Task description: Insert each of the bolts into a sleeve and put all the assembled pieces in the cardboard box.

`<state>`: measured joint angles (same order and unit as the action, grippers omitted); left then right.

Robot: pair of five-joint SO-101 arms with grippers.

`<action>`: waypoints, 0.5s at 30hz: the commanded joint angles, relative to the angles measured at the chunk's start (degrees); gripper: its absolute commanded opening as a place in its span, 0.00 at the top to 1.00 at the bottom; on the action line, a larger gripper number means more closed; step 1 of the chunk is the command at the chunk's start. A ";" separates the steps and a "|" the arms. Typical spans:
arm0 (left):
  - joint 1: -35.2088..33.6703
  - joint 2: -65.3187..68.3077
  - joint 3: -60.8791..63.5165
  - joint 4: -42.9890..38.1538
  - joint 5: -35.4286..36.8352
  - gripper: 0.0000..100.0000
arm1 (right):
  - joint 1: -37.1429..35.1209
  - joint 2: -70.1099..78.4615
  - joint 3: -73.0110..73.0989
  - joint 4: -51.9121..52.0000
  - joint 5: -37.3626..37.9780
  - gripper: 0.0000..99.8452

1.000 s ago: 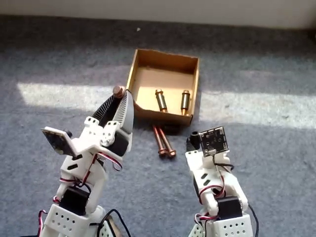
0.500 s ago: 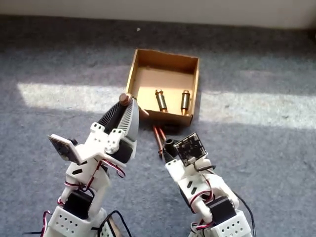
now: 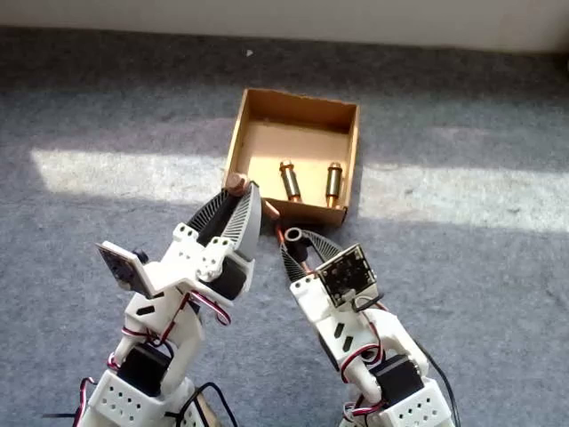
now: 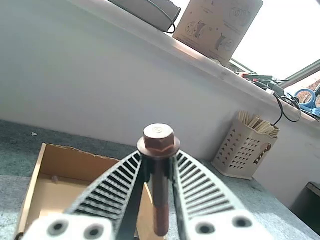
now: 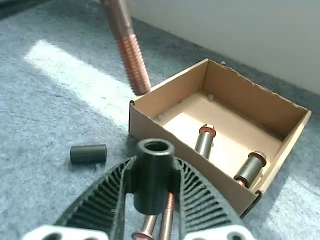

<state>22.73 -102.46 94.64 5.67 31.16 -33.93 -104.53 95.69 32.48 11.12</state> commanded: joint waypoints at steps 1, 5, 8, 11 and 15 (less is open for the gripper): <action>3.74 -1.10 -0.84 -1.58 0.53 0.99 | -0.57 -0.66 8.31 -1.89 0.53 0.99; 4.79 -1.10 -0.48 -1.14 0.35 0.99 | -0.57 -0.66 8.22 -1.89 0.62 0.99; 5.93 -1.10 -0.40 0.97 0.18 0.99 | -0.48 -0.66 8.22 -2.15 0.62 0.99; 7.08 -1.10 -0.57 2.46 -0.79 0.99 | -0.22 -0.66 8.22 -2.86 0.62 0.99; 8.13 -1.01 -0.04 2.46 -3.78 0.99 | -0.22 -0.66 8.22 -3.12 0.70 0.99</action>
<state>28.70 -102.46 94.81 8.22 29.85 -33.93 -104.53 95.69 32.22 11.12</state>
